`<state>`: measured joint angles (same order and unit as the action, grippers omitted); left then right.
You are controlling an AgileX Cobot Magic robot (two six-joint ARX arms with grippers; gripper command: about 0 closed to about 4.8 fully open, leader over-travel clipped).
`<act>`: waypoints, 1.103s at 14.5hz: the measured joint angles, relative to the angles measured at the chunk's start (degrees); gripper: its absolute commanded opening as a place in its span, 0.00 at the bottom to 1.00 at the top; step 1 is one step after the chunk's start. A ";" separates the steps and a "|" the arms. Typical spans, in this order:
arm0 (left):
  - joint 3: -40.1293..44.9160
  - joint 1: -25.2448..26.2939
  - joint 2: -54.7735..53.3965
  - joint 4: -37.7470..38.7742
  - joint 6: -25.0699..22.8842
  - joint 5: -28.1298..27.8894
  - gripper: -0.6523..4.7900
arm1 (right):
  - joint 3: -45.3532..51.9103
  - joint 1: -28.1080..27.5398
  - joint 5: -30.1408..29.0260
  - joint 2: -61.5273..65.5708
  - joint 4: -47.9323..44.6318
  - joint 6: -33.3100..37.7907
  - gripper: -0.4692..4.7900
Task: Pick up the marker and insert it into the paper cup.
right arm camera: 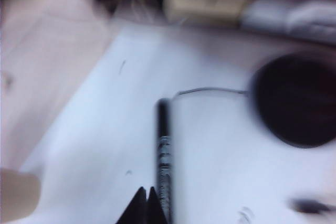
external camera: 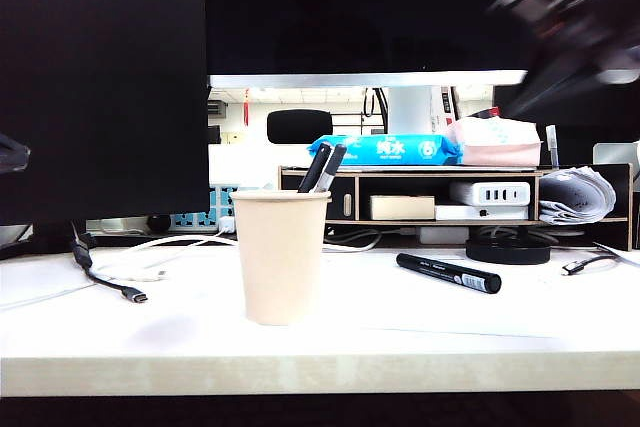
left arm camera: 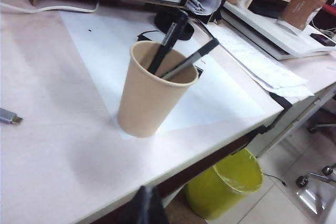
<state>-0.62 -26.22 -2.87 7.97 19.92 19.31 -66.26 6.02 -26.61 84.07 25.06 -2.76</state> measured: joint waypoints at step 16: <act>0.00 0.07 -0.02 0.00 0.00 -0.02 0.11 | -25.70 15.06 20.85 31.56 8.55 -11.23 0.19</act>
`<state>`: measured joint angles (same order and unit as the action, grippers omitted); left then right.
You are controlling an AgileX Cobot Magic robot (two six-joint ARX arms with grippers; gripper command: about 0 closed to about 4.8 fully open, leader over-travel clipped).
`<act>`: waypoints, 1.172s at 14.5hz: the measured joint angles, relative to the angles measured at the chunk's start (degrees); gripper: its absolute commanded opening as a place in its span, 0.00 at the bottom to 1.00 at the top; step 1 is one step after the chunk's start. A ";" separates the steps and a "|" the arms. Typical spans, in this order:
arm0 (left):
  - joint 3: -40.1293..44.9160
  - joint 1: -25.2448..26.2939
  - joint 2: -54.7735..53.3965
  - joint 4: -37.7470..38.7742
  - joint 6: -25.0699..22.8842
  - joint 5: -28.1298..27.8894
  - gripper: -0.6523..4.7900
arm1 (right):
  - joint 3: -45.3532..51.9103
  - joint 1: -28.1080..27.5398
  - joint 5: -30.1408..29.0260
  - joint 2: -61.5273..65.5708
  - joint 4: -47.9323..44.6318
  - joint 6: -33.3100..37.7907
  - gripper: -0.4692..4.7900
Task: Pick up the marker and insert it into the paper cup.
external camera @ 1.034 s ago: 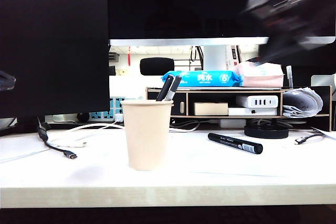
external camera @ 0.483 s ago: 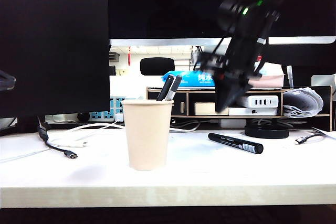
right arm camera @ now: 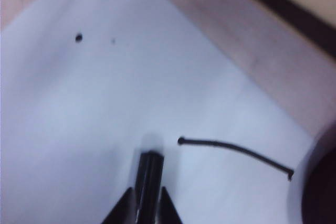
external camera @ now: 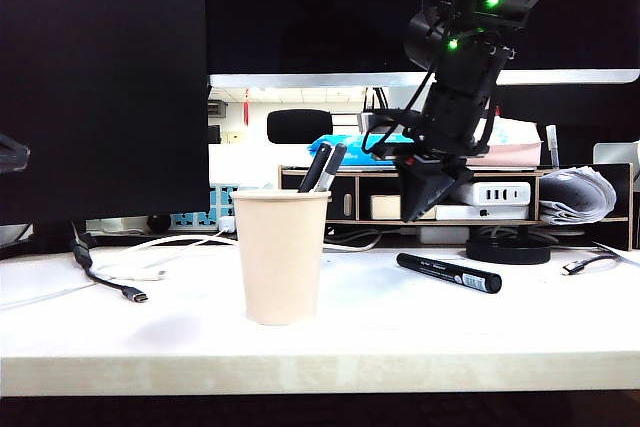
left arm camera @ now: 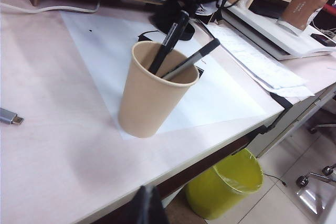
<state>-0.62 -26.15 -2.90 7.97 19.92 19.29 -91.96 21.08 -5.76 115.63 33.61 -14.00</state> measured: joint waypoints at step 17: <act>0.00 0.00 0.11 0.00 0.00 0.00 0.11 | -0.37 0.00 -0.09 4.81 -2.34 0.00 0.43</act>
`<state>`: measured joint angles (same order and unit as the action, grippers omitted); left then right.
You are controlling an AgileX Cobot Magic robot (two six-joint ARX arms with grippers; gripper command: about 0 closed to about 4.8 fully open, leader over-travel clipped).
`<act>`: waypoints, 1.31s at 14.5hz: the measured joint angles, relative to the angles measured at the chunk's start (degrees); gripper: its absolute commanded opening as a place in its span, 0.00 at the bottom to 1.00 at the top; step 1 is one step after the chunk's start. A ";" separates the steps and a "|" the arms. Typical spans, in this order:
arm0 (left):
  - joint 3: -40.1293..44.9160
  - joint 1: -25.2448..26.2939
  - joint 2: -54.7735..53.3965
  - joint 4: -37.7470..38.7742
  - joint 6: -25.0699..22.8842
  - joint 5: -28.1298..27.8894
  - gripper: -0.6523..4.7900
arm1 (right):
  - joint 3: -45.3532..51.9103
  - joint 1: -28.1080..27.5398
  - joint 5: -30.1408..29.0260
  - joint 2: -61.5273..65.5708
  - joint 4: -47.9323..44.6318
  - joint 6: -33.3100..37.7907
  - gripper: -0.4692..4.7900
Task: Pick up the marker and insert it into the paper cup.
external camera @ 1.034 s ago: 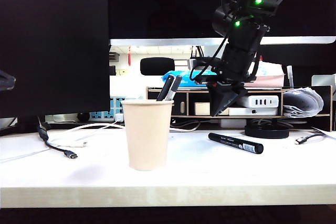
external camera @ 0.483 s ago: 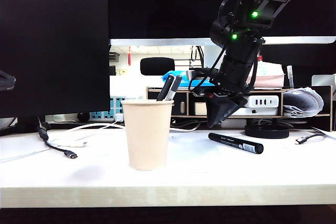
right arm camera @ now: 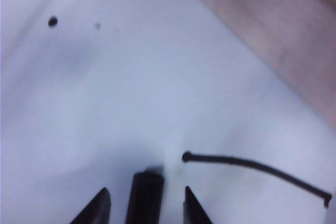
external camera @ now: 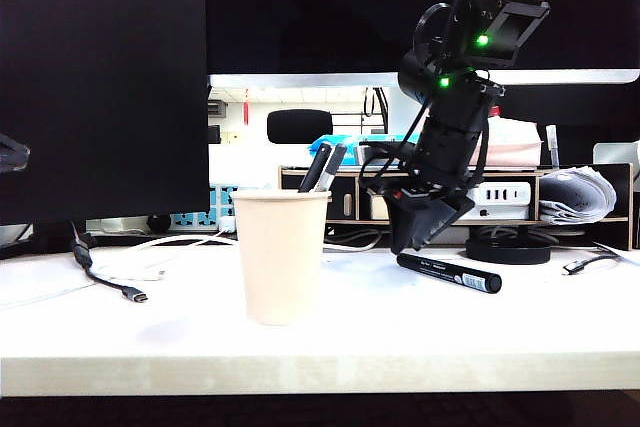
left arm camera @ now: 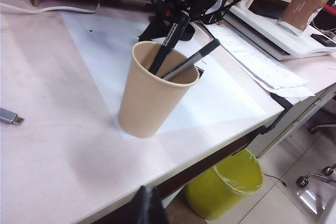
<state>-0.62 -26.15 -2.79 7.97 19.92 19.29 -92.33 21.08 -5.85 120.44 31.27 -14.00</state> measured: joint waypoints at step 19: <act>0.00 0.00 1.66 0.00 0.00 0.00 0.11 | -0.02 0.02 -0.09 2.32 -2.27 0.42 0.21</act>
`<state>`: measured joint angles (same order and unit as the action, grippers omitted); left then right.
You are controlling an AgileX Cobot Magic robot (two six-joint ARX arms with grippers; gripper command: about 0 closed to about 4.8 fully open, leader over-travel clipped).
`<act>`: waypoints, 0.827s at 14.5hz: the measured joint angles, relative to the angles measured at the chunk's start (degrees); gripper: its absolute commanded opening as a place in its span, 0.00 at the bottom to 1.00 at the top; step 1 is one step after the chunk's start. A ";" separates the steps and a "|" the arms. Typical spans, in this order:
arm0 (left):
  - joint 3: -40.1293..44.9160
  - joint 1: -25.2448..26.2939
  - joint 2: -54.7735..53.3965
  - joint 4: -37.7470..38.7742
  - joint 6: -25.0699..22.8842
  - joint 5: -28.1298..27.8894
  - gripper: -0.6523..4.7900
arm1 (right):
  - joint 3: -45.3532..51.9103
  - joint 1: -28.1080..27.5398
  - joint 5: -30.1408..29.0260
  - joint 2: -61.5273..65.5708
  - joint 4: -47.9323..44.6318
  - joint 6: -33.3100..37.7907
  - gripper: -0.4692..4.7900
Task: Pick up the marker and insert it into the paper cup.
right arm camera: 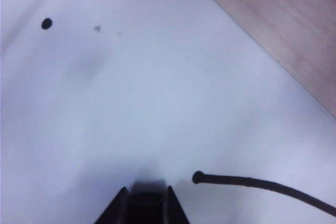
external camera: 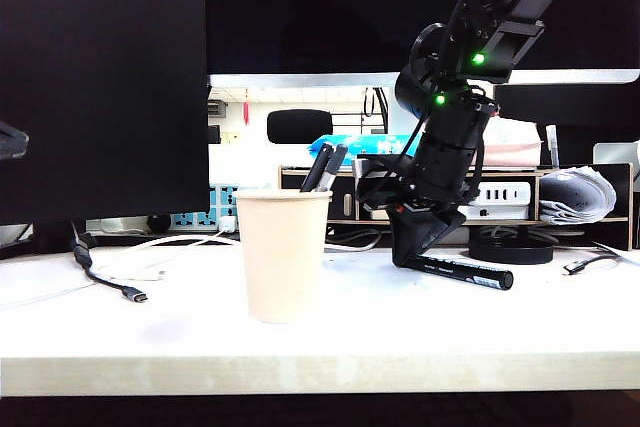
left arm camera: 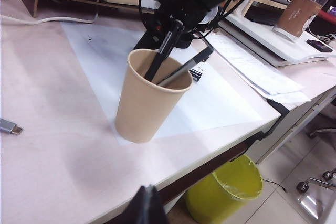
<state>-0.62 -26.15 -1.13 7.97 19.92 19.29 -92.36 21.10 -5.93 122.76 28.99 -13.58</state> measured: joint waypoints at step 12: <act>0.00 0.00 0.02 0.00 -0.02 0.00 0.11 | -11.23 -0.33 -2.56 -0.13 8.00 3.06 0.18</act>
<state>-0.62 -26.15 -1.10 7.97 19.90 19.29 -103.59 20.78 -8.49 122.63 36.99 -10.52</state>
